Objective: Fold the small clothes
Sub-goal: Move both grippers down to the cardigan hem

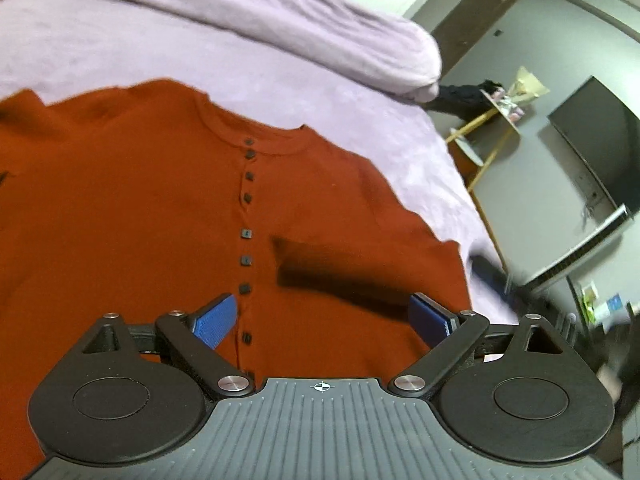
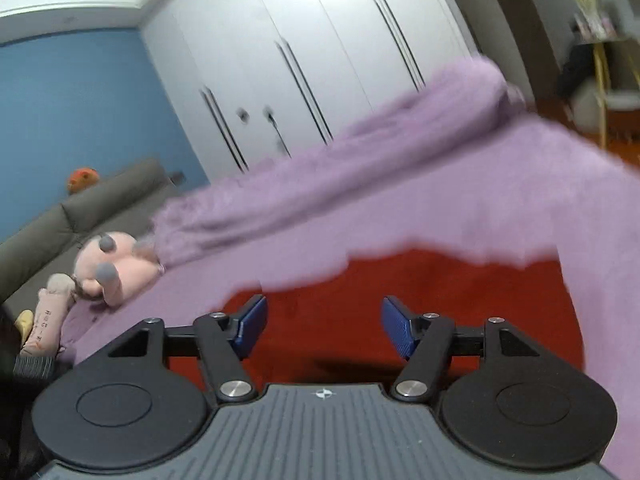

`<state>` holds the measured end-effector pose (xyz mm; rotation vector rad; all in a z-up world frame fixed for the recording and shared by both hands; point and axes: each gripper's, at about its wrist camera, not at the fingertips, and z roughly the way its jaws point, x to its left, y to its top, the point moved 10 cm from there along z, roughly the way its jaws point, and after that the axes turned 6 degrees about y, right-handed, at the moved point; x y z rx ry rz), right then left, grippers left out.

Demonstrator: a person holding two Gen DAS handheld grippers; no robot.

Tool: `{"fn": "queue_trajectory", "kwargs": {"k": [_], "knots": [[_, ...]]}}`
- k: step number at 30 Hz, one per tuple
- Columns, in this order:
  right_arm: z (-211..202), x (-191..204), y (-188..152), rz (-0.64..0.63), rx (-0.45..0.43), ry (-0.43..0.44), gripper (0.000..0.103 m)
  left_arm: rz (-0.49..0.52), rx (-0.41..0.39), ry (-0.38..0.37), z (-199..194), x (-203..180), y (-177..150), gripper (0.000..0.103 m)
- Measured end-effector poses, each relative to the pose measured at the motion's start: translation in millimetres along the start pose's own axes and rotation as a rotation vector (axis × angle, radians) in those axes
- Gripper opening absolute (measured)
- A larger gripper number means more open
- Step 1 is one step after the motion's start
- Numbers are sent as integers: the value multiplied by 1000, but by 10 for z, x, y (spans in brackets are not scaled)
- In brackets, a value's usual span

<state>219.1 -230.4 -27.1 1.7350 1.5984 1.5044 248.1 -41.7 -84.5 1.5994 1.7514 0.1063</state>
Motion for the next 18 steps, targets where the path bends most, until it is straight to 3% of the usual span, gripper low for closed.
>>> {"fn": "queue_trajectory", "kwargs": {"k": [5,9,14,17,18], "knots": [[-120,-360,-531,240,112,-70,57,-49,80,-11,493,122,109,90],[-206,-498,-742,280,125,-87,57,-171,170,-46,893,197,143,77],[-251,-554,-706,332,122,-76,57,-167,240,-54,1183,122,65,66],[-235,-611,-719,353,117,-73,57,-158,239,-39,1237,104,72,59],[-257,-600,-730,358,116,-73,57,-167,244,-30,1253,108,86,48]]}}
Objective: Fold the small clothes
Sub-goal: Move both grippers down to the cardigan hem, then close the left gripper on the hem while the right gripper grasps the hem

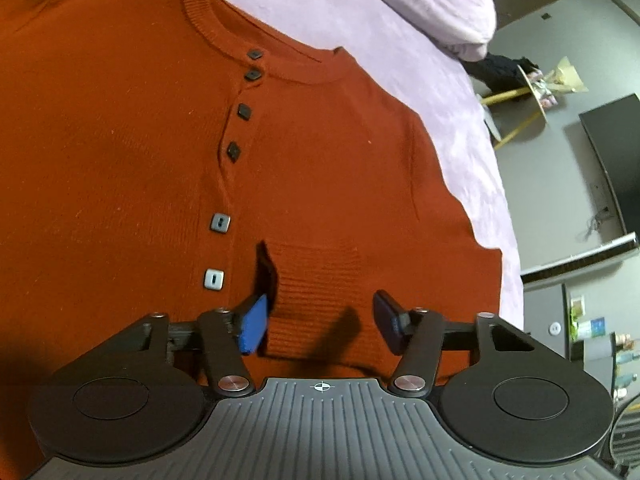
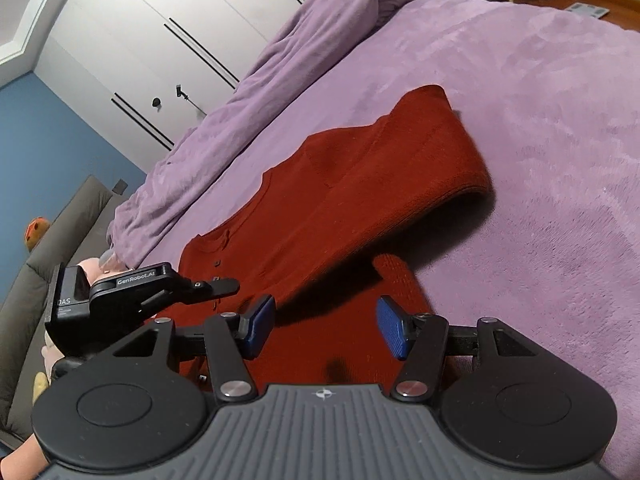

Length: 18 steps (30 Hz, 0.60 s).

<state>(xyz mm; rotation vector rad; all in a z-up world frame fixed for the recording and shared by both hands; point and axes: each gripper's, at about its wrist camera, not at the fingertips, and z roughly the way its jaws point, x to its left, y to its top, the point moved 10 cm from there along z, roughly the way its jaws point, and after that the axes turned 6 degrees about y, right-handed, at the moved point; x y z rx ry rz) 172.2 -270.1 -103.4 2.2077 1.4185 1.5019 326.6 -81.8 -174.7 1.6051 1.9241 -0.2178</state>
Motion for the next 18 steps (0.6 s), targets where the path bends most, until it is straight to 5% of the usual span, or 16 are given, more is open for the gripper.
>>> {"fn": "queue_trajectory", "kwargs": {"k": [3,7,13,18], "knots": [[27,-14,-4,16,4,1,56,-14,23,8,54,1,24,13],[11,-22,-25,24,11,-6,53,7,6,6,-4,-68,34,9],[131,39,147,24,-1,3,53,79,-159,-40,-686,-186,389,8],[376,102,363,34,-22,-2,50,159,-339,189,-1238,284,758,8]]}}
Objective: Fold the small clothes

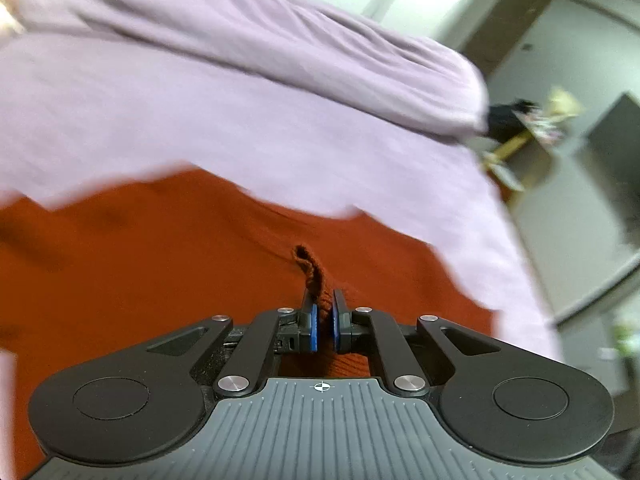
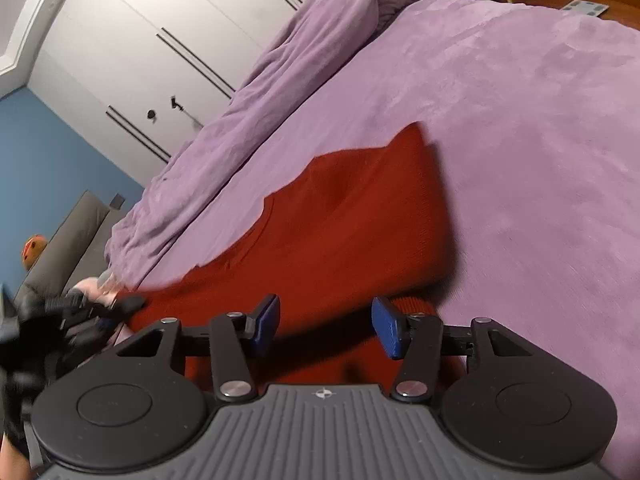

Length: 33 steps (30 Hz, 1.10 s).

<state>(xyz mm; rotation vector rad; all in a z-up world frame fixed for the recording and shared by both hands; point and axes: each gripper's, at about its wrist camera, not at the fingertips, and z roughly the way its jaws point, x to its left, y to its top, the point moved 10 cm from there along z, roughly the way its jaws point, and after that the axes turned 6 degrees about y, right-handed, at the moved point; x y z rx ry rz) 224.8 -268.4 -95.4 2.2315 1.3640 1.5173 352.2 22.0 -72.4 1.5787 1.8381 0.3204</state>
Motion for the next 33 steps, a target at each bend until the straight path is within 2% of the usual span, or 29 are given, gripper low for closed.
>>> {"fn": "queue_trajectory", "kwargs": {"k": [2,3,5,6,7,8,10,11,13,16,17,19,22,24,25,28,31,33], "knots": [[116,-13,49,22,5,-3,45,-28,-8,71,-25,302,30,8],[178,-27,70,32,8,-8,44,-43,-6,89,-30,425,15,8],[283,-62,88,45,18,-32,34,-48,6,120,-15,581,-50,9],[341,-81,92,53,26,-42,33,-47,18,130,4,648,-95,9],[388,-101,93,62,34,-50,29,-47,30,133,18,701,-147,9],[437,-124,89,73,41,-61,19,-50,40,136,45,731,-189,9],[502,-141,88,51,47,-85,8,-42,44,147,128,736,-212,9],[514,-134,97,17,42,-111,6,-35,31,160,136,749,-209,9],[457,-42,149,-87,-14,-149,6,-11,-5,168,142,693,-146,8],[329,120,217,-294,-142,-264,5,24,-70,162,95,579,34,8],[333,147,206,-353,-159,-304,5,41,-93,167,86,538,95,8],[403,138,157,-400,-132,-338,5,75,-124,183,91,480,175,8],[516,101,46,-346,-29,-275,6,103,-122,207,164,511,172,8],[484,122,20,-314,1,-231,7,91,-102,227,228,615,124,8],[433,140,23,-307,-3,-222,8,78,-87,232,263,680,90,8],[256,153,83,-307,-51,-231,24,59,-59,247,357,832,0,8],[212,180,178,-333,-77,-252,27,65,-49,255,423,891,-42,8],[309,210,217,-369,-60,-268,30,60,-67,248,404,870,0,8]]}}
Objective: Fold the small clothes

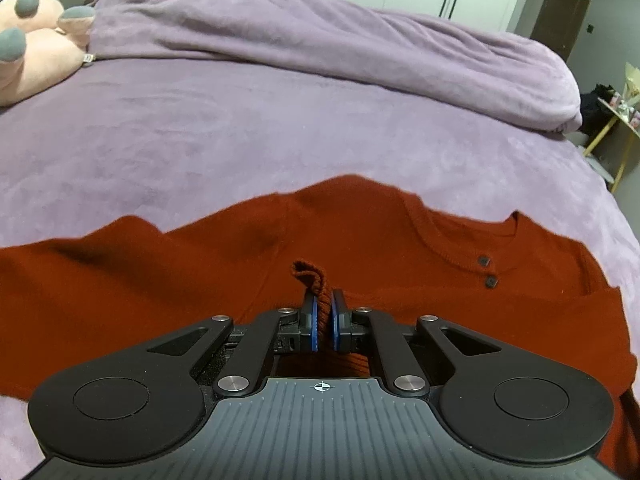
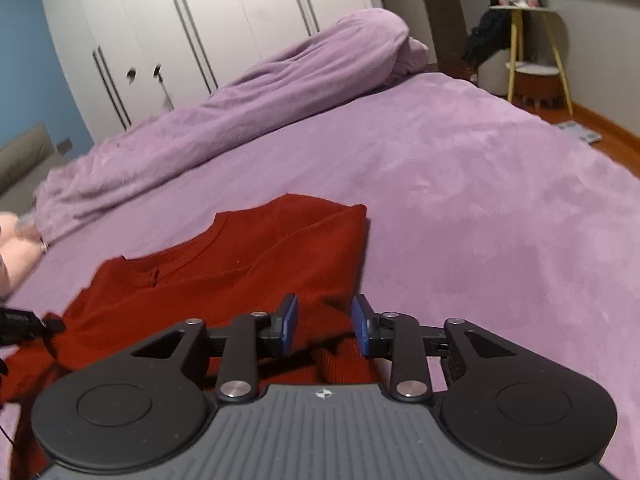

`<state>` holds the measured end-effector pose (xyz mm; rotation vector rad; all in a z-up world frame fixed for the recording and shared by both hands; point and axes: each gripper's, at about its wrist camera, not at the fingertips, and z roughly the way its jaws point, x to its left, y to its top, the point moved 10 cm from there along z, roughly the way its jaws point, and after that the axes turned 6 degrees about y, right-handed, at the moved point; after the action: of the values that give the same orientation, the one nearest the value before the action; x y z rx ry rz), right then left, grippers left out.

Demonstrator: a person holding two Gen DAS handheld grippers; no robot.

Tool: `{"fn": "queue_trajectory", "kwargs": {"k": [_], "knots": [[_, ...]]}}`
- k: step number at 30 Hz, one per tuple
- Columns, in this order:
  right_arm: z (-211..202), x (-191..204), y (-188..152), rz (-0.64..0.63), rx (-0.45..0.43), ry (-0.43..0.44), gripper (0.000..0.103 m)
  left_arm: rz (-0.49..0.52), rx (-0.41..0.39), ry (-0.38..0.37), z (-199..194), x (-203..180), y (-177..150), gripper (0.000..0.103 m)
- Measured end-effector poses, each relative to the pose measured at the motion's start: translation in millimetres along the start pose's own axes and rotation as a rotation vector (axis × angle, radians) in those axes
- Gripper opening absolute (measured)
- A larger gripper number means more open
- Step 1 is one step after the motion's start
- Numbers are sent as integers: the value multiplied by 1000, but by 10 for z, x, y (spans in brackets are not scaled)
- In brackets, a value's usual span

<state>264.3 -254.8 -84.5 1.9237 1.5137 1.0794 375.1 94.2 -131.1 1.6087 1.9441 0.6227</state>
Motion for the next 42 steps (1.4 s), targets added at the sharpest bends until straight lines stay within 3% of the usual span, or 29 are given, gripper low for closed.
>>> {"fn": "queue_trajectory", "kwargs": {"k": [6,11,13,17,21,22,23,25,26,30,34,36,39,42], "knots": [[377,57,-48,-74,78,-39,30,8,-130,-29,-188,-54,252,8],[488,21,-154,-77,105,-60,35,37,-10,35,64,98,-14,10],[477,17,-147,-66,109,-48,36,30,16,42,95,162,-106,20],[493,11,-92,-8,115,11,46,-2,32,-8,74,177,-136,30],[623,5,-93,24,145,5,48,34,66,-1,143,115,-172,27],[653,23,-103,2,152,-6,46,45,60,-2,146,88,-160,16],[673,49,-105,-34,148,-22,34,53,55,-7,152,58,-144,10],[674,108,-83,-101,127,-45,18,81,24,3,125,-4,-104,9],[664,134,-65,-132,114,-60,15,112,-12,8,99,-49,-66,9],[630,126,-43,-192,64,-140,11,167,-116,58,28,-116,24,9],[696,151,-100,-271,69,-186,16,218,-56,180,186,-3,-88,10],[625,195,-45,-273,73,-166,18,198,-40,193,131,76,-128,13],[451,297,101,-237,7,-107,23,120,-90,206,-110,167,-70,22],[475,556,117,-244,9,-14,26,82,-107,106,-258,-43,-44,30]]}}
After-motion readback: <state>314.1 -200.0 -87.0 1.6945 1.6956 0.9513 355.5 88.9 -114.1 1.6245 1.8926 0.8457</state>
